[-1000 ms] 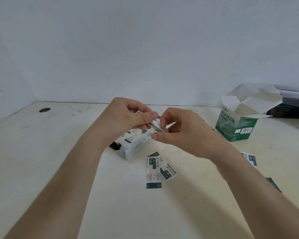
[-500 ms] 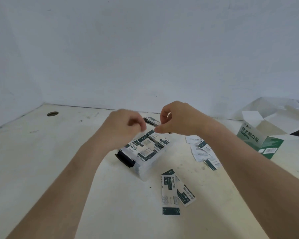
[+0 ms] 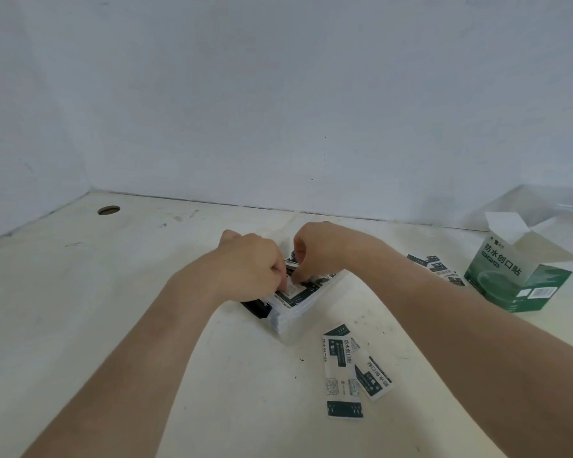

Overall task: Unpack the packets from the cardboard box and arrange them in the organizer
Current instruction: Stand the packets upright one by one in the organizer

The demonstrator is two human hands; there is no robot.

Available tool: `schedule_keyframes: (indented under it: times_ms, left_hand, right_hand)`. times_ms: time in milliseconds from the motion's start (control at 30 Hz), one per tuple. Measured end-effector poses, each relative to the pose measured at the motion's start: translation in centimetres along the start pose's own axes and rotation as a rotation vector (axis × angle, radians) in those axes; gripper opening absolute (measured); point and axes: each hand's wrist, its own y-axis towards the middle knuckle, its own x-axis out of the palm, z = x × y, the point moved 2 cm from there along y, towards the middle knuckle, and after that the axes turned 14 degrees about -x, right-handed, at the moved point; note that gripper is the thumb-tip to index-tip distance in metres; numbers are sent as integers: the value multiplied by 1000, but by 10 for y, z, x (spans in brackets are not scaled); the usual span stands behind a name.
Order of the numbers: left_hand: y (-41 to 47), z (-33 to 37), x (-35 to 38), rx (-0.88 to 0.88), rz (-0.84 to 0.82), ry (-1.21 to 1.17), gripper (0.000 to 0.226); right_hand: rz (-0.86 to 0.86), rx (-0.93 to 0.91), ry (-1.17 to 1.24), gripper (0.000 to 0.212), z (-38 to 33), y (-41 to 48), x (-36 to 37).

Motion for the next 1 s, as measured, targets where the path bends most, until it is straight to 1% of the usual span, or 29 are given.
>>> schedule_keyframes:
  times_ms: [200, 433, 600, 667, 733, 800, 900, 1000]
  left_hand:
    - [0, -1, 0, 0, -16, -11, 36]
    - [1, -1, -1, 12, -11, -17, 34]
    - [0, 0, -1, 13, -18, -14, 34]
    - [1, 0, -1, 12, -22, -10, 33]
    - [1, 0, 0, 9, -18, -24, 33]
    - [1, 0, -1, 8, 3, -46, 33]
    - [1, -1, -3, 9, 37, -80, 32]
    - [0, 0, -3, 10, 17, -83, 32]
  right_hand:
    - [9, -7, -3, 35, -1, 0, 2]
    - [11, 16, -38, 17, 1, 6, 8]
    - [29, 25, -83, 15, 1, 11, 13]
    - [36, 20, -54, 11, 1, 12, 13]
    - [34, 20, 23, 9, 2, 9, 9]
    - [70, 21, 54, 9, 6, 6, 1]
    - [154, 21, -38, 9, 12, 7, -6]
    - [108, 18, -164, 14, 10, 10, 1]
